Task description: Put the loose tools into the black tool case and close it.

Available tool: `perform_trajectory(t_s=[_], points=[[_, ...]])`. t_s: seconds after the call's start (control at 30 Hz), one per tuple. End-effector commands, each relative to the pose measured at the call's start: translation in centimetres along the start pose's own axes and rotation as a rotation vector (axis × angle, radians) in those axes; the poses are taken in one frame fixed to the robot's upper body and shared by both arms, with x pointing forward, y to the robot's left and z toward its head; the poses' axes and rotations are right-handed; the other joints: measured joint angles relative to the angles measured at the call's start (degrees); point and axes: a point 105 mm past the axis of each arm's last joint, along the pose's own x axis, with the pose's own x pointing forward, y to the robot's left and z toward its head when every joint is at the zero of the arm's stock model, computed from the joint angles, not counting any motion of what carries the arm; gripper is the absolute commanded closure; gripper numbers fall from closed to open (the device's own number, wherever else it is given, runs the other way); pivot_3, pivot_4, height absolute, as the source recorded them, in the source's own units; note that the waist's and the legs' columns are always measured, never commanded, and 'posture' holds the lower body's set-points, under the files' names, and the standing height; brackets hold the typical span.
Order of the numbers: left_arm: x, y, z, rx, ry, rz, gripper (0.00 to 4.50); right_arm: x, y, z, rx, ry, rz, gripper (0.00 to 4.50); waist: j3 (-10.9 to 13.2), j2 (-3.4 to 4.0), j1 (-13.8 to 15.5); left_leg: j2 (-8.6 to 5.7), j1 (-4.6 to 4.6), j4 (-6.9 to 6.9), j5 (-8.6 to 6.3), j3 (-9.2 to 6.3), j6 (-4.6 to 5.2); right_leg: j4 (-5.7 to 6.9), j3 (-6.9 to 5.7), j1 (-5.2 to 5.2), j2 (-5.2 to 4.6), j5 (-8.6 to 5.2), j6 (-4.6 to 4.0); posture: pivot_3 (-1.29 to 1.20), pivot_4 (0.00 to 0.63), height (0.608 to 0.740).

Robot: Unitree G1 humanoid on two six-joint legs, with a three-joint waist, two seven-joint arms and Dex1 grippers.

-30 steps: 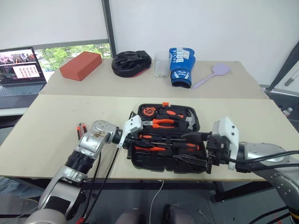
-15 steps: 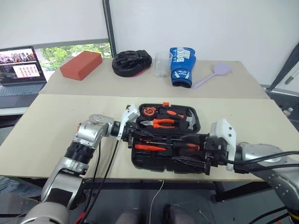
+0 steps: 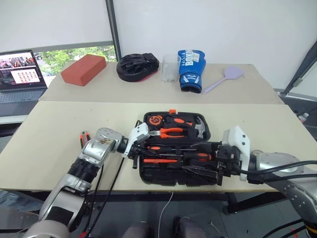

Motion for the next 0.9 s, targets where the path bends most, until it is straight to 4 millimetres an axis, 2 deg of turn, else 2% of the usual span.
perform_trajectory(t_s=[0.03,0.17,0.33,0.57,0.67,0.9], points=[[0.0,0.2,0.2,0.033,-0.029,0.029,4.45,-0.1,0.1,1.0,-0.041,-0.04,0.0,0.0,0.0,0.0,0.0,0.0,0.0,0.0,0.0,0.0,0.0,0.0,0.0,0.0,0.0,0.0,0.0,0.0,0.15,0.74],[0.1,-0.1,2.8,0.07,-0.152,0.028,4.45,-0.1,0.1,1.0,-0.04,-0.037,0.001,0.0,0.0,0.0,0.3,0.0,-0.02,0.04,0.0,0.0,0.0,0.0,0.0,0.0,0.0,0.0,0.0,0.0,0.15,0.74],[0.2,-0.9,3.7,0.095,-0.188,0.01,4.45,-0.2,0.0,1.0,-0.04,-0.034,0.0,0.0,0.0,0.0,0.4,-0.01,-0.05,0.11,0.0,0.0,0.0,0.0,0.0,0.01,-0.01,0.01,0.02,0.0,0.15,0.74],[0.8,-0.5,2.2,0.053,-0.131,0.026,4.45,-0.2,0.1,1.0,-0.039,-0.032,0.001,0.0,0.0,0.0,0.4,-0.01,-0.04,0.09,0.0,0.0,0.0,0.01,0.0,0.01,-0.01,0.01,0.01,0.0,0.15,0.74],[1.1,-1.0,0.7,0.026,-0.078,-0.001,4.45,-0.1,0.1,1.0,-0.04,-0.031,0.003,0.0,0.0,0.0,0.4,-0.01,-0.03,0.1,0.0,0.0,0.0,0.01,0.0,0.02,-0.01,0.01,0.02,0.0,0.15,0.74],[1.6,-2.2,-1.9,0.085,0.004,-0.019,4.45,-0.1,0.2,0.9,-0.039,-0.03,0.002,0.0,0.0,0.02,0.3,-0.01,0.04,0.05,0.0,0.0,0.0,-0.01,0.01,0.06,-0.01,0.01,0.01,0.0,0.15,0.74]])
